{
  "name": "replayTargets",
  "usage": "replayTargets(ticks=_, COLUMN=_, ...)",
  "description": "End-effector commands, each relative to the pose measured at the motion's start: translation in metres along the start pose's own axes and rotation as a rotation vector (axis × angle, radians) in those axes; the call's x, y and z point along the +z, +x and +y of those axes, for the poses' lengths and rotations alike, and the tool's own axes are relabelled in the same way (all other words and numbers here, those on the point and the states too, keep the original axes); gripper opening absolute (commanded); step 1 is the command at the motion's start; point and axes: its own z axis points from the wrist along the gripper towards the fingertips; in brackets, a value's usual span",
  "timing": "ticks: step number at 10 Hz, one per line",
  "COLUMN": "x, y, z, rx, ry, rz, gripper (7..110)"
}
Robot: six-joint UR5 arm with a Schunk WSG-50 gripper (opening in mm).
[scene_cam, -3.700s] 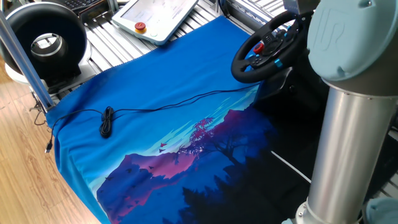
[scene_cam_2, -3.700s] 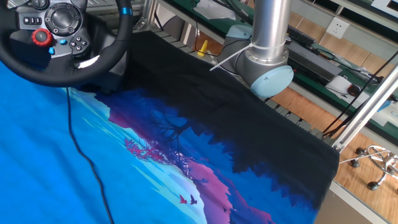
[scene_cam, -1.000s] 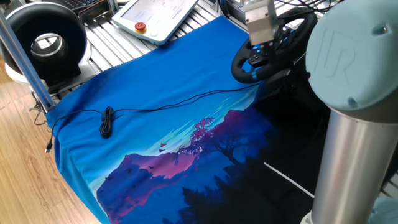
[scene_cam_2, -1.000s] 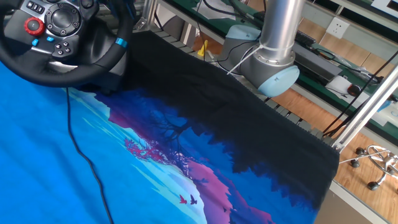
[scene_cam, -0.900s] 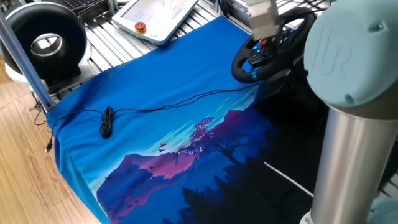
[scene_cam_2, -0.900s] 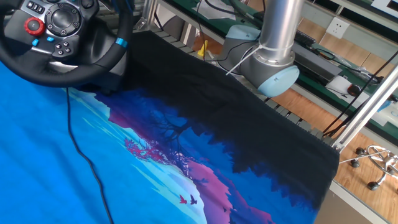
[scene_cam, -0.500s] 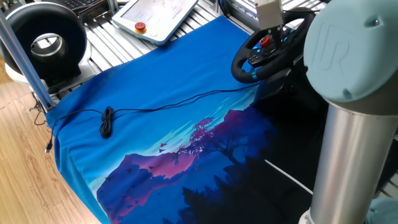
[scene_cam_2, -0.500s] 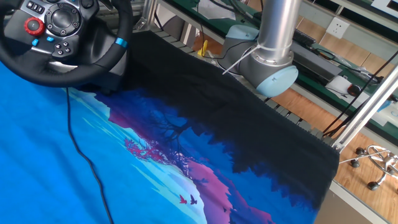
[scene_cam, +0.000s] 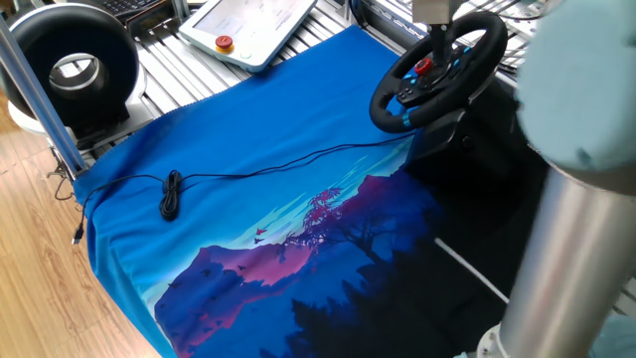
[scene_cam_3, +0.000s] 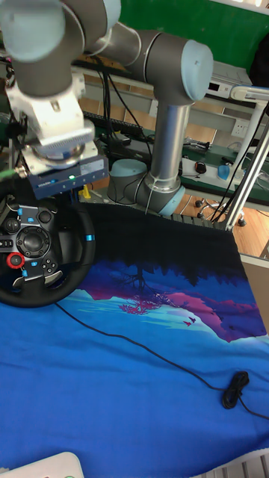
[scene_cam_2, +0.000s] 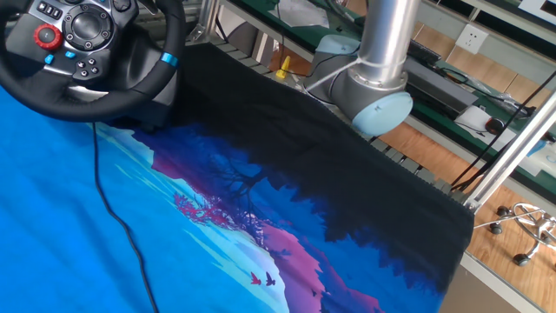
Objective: Rotate the steering wheel 90 degrees clockwise
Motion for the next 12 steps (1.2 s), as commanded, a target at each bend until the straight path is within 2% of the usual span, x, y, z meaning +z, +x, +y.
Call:
replayTargets(ticks=1, x=-0.03, y=-0.025, z=-0.038, rx=0.219, ry=0.193, rz=-0.315, gripper=7)
replayTargets(ticks=3, x=-0.044, y=-0.057, z=-0.036, rx=0.269, ry=0.186, rz=-0.489, gripper=7)
replayTargets(ticks=4, x=-0.047, y=-0.068, z=-0.026, rx=0.307, ry=0.132, rz=-0.534, gripper=7)
replayTargets(ticks=6, x=-0.045, y=-0.064, z=-0.024, rx=0.303, ry=0.124, rz=-0.516, gripper=7)
replayTargets(ticks=7, x=-0.045, y=-0.067, z=-0.019, rx=0.302, ry=0.105, rz=-0.523, gripper=7)
replayTargets(ticks=8, x=-0.044, y=-0.062, z=-0.027, rx=0.316, ry=0.134, rz=-0.507, gripper=7)
replayTargets(ticks=9, x=-0.04, y=-0.047, z=-0.039, rx=0.332, ry=0.192, rz=-0.455, gripper=7)
replayTargets(ticks=10, x=-0.037, y=-0.035, z=-0.046, rx=0.358, ry=0.224, rz=-0.41, gripper=7)
replayTargets(ticks=11, x=-0.035, y=-0.026, z=-0.049, rx=0.379, ry=0.238, rz=-0.379, gripper=7)
replayTargets(ticks=12, x=-0.033, y=-0.027, z=-0.044, rx=0.367, ry=0.218, rz=-0.375, gripper=7)
